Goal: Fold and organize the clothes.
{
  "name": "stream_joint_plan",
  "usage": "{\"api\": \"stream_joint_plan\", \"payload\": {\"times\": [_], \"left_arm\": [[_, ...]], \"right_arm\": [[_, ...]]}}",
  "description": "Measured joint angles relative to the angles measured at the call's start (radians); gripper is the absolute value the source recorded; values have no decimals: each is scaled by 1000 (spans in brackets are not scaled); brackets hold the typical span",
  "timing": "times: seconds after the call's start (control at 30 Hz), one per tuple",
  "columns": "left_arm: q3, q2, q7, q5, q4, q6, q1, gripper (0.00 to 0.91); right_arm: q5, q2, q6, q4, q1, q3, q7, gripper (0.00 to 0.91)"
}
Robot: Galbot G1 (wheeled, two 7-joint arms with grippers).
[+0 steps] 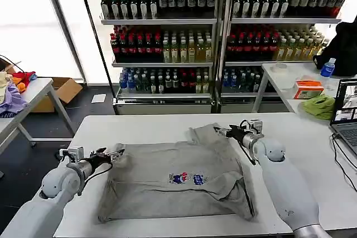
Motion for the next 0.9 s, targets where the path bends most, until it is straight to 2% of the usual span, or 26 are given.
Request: {"api": "stream_joint_plan", "payload": {"times": [0.17, 0.2, 0.23, 0.27, 0.3, 0.33, 0.9], "left_arm": [[37, -8, -10, 7, 42, -2, -41, 907], [43, -9, -11, 8, 48, -2, -47, 867], [48, -10, -12, 9, 53, -2, -52, 595], [53, -12, -15, 11, 57, -3, -57, 423], [58, -13, -16, 12, 60, -3, -59, 91], [62, -15, -18, 14, 63, -4, -61, 0], [70, -11, -40, 59, 26, -5, -13, 0]], "right_arm": [[-14, 22, 0, -34, 13, -9, -1, 907], [-17, 24, 0, -37, 14, -11, -2, 786], [-18, 25, 0, -39, 14, -14, -2, 433], [-19, 25, 0, -41, 14, -17, -2, 202], [-20, 26, 0, -44, 14, -20, -2, 0], [-21, 26, 0, -48, 14, -22, -2, 0], [-22, 43, 2, -74, 12, -25, -7, 0]]}}
